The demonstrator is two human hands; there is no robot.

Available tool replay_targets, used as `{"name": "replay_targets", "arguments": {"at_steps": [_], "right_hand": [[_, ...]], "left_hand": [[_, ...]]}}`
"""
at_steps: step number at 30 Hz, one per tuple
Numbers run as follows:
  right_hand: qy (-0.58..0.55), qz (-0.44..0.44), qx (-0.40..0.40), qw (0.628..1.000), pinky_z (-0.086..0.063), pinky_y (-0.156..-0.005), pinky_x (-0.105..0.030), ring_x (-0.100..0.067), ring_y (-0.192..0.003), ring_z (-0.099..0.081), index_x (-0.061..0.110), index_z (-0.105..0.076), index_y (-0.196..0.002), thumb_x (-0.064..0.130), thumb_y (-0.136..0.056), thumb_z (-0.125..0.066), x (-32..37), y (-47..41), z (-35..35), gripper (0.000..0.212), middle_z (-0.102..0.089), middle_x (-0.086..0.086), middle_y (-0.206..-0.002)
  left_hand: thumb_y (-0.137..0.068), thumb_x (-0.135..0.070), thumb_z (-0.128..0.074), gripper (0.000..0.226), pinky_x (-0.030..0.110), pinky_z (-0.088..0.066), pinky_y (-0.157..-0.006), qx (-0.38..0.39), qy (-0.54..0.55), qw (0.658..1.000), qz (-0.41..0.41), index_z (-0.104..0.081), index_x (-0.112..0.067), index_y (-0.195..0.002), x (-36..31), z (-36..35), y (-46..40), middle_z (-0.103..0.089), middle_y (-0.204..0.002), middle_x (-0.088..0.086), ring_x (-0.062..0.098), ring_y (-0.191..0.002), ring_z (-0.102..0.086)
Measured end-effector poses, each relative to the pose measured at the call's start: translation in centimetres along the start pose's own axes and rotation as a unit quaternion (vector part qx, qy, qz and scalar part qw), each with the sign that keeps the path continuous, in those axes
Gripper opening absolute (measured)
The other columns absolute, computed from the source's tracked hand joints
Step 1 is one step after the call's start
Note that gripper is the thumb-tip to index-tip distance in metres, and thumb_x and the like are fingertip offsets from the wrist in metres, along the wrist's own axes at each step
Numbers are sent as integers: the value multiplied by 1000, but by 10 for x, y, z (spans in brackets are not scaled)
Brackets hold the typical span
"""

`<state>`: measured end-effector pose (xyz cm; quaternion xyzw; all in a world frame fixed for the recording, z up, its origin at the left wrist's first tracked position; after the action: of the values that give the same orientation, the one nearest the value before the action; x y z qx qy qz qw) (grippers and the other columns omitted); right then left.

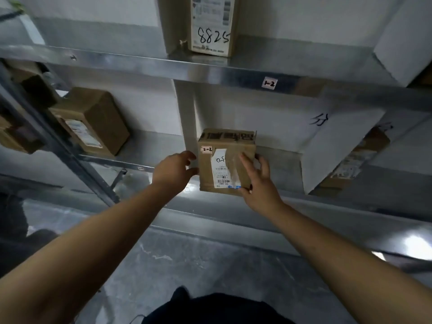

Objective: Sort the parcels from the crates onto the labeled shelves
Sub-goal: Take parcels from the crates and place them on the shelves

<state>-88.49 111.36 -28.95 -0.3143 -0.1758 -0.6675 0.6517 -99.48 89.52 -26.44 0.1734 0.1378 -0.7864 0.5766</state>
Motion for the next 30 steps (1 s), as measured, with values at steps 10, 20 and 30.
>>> {"name": "replay_targets", "arguments": {"at_steps": [10,20,30], "right_hand": [[33,-26,-63,997,-46,-106,-29,-32,-143,-41,58,-12,-157,-2,-89,-74,5,-16,-38,109,-4,14,-159],[80,35,-119,989,-53,-103,-48,-46,-142,-44,53,-5,-155,-15,-80,-77,-31,-56,-77,124,-3,4,-161],[95,68,-132,984,-55,-97,-43,-46,-135,-51,50,-8,-155,-16,-78,-75,-44,-87,-85,122,-5,1,-161]], "left_hand": [[-95,-2,-65,42,23,-58,-82,88,192,977,-16,-69,-23,-131,36,-52,-25,-74,-108,-6,8,-91,-68],[-98,-9,-63,63,4,-46,-84,72,291,953,-50,-43,-32,-154,35,-88,-27,-60,-127,-20,-1,-109,-60],[-85,9,-72,82,4,-49,-79,62,431,900,-1,-37,-31,-147,21,-111,-43,-60,-129,-19,-19,-107,-59]]}}
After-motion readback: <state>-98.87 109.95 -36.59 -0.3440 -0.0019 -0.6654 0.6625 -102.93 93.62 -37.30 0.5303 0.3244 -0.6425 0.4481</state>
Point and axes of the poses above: each hand's wrist, its own y-axis away from the middle knuckle, its own z-axis out of the back of the hand, x = y × z, the point moved 9 cm from there along -y, towards the middle knuckle
